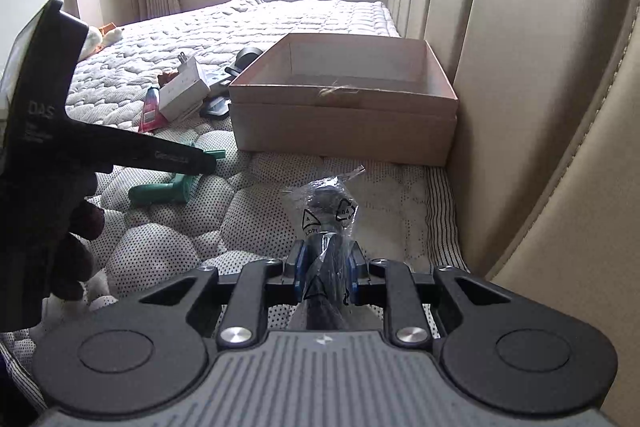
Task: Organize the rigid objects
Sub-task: 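Carry the bag and green part toward the pink box with both grippers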
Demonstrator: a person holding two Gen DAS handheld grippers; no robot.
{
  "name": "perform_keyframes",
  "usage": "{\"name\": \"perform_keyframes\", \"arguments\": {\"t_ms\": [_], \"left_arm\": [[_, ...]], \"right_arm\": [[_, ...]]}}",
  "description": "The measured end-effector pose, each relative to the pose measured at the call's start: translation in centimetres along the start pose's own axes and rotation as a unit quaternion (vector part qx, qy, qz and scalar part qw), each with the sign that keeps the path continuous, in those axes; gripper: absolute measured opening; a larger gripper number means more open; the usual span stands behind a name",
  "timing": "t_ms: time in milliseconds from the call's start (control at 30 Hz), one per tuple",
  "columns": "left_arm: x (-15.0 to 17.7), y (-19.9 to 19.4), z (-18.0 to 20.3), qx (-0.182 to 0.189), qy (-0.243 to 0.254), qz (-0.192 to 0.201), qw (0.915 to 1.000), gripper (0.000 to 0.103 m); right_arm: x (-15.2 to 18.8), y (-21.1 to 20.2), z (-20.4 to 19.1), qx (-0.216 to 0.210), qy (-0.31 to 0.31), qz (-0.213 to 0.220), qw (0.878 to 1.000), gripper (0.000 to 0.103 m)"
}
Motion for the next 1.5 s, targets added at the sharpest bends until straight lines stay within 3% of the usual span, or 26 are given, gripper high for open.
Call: {"name": "perform_keyframes", "arguments": {"t_ms": [133, 200, 333, 733, 1033, 1100, 1500], "left_arm": [[0.3, -0.5, -0.5, 0.017, -0.006, 0.01, 0.9998, 0.03], [0.4, -1.1, -0.5, 0.031, 0.002, 0.012, 0.9995, 0.021], [1.0, -2.5, -0.1, 0.049, 0.025, 0.017, 0.9983, 0.02], [1.6, -6.5, -0.4, 0.103, 0.021, 0.035, 0.9938, 0.019], [2.2, -8.1, -0.6, 0.127, 0.014, 0.039, 0.991, 0.019], [2.3, -8.3, -0.6, 0.131, 0.012, 0.04, 0.9905, 0.014], [3.2, -9.2, -1.0, 0.138, 0.014, 0.037, 0.9896, 0.014]], "right_arm": [[0.0, -1.1, -0.3, 0.009, -0.002, 0.006, 1.0, 0.02], [0.1, -1.8, -0.2, 0.014, -0.002, 0.015, 1.0, 0.02], [0.1, -2.6, 0.0, 0.017, 0.004, 0.019, 1.0, 0.02], [0.2, -3.7, -0.8, 0.02, 0.004, 0.026, 0.999, 0.02], [0.5, -3.9, -1.2, 0.02, 0.002, 0.024, 1.0, 0.02], [0.6, -3.9, -1.2, 0.022, 0.001, 0.022, 1.0, 0.02], [1.7, -3.6, 0.1, 0.034, 0.018, 0.007, 0.999, 0.02]]}}
Point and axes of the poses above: each gripper's, at about its wrist camera, not at the fingertips, and y roughly the way its jaws point, z to its right, x to its underside, the point moved 2 cm from there along y, roughly the way its jaws point, and after that the axes turned 5 degrees about -x, right-handed, at the moved point
